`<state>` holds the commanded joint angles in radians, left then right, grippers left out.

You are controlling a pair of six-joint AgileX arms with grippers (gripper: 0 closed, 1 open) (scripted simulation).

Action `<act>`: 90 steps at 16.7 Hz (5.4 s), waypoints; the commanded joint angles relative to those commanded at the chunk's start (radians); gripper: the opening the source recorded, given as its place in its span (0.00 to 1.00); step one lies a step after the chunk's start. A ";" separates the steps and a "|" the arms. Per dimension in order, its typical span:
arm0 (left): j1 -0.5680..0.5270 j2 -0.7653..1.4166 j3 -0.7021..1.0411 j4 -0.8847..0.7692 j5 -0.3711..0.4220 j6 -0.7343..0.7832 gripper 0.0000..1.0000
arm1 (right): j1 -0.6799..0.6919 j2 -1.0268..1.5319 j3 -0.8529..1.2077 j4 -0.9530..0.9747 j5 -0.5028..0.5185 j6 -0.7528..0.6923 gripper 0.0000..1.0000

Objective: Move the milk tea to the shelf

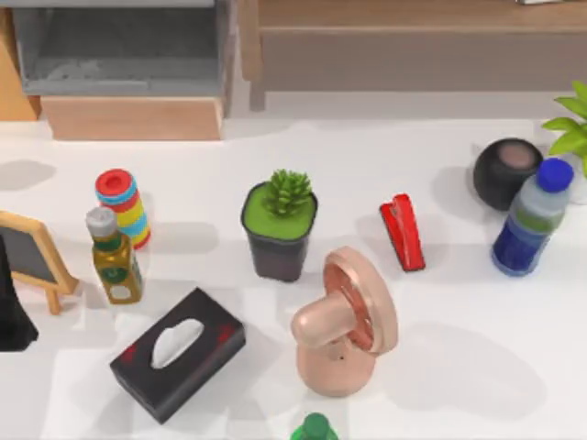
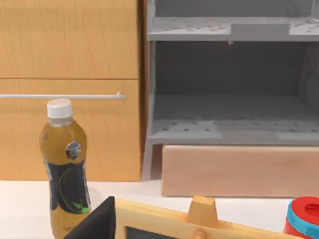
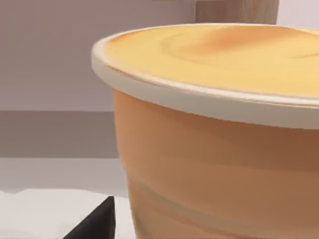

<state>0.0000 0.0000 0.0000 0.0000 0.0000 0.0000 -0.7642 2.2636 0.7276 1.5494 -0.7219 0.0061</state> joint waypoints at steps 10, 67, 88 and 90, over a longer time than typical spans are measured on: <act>0.000 0.000 0.000 0.000 0.000 0.000 1.00 | 0.057 0.023 0.082 -0.062 0.057 -0.001 0.77; 0.000 0.000 0.000 0.000 0.000 0.000 1.00 | 1.219 -0.298 0.662 -0.968 1.202 -0.008 0.00; 0.000 0.000 0.000 0.000 0.000 0.000 1.00 | 1.205 -0.112 0.847 -0.961 1.206 -0.010 0.00; 0.000 0.000 0.000 0.000 0.000 0.000 1.00 | 1.205 -0.112 0.847 -0.961 1.206 -0.010 0.15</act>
<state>0.0000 0.0000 0.0000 0.0000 0.0000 0.0000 0.4413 2.1519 1.5749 0.5879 0.4842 -0.0035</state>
